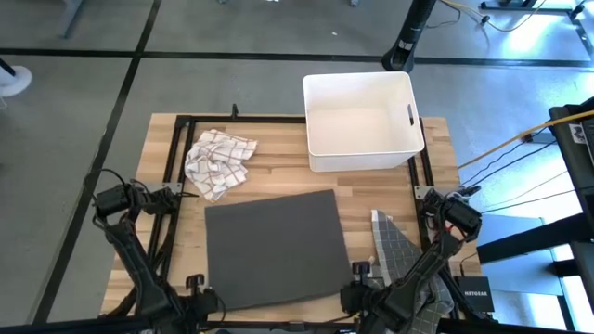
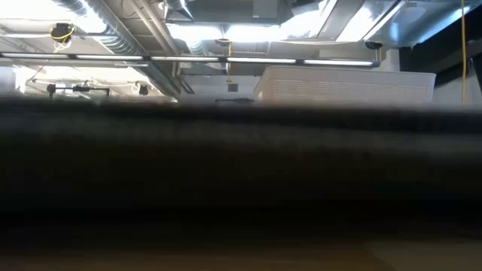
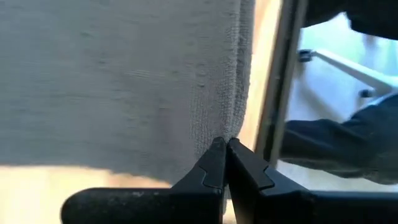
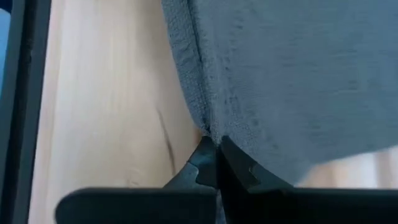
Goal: Fold towel
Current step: Fold the gray towel
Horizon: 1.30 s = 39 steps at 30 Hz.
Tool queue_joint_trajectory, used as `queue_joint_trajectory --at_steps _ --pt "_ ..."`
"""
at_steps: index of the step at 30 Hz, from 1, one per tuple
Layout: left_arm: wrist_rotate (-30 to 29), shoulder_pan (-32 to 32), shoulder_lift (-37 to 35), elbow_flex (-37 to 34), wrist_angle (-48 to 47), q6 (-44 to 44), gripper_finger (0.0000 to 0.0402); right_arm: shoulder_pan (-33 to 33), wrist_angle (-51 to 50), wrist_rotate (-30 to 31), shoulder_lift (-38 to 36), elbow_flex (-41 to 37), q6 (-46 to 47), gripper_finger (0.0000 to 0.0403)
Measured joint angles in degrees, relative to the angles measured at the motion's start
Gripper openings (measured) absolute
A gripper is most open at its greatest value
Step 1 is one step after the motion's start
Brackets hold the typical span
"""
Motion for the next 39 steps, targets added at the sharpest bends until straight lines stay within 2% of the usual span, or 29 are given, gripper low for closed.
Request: queue_joint_trajectory --at_steps 4,9,12,18,25,32,39 --pt "-2.66 0.38 -0.04 5.20 -9.23 -1.44 0.0000 -0.07 -7.81 3.49 -0.09 4.95 2.57 0.0002" --pt "-7.75 1.83 -0.13 10.45 -20.24 -3.31 0.0000 -0.76 -17.15 12.58 -0.21 10.34 3.10 0.0005" --pt "-8.50 3.59 -0.27 12.01 -23.82 -2.84 0.0000 -2.80 -20.92 14.65 -1.34 11.24 4.56 0.0006" --pt "-10.13 7.83 -2.95 12.09 -33.95 -2.48 0.0000 -9.20 -23.98 14.67 -5.33 7.06 4.34 0.0004" --pt "-14.44 12.95 -5.11 12.09 -48.63 -7.12 0.0000 -18.44 -22.74 14.72 -11.04 -3.90 -0.56 0.0003" --pt "-14.87 18.14 -5.81 5.68 -46.84 -2.20 0.0000 -28.03 -12.15 16.17 -13.11 -13.84 -12.40 0.0002" --pt "-6.87 17.54 -5.88 -3.45 -41.97 -7.55 0.0000 -30.26 -3.91 14.56 -13.18 -16.89 -23.50 0.0001"
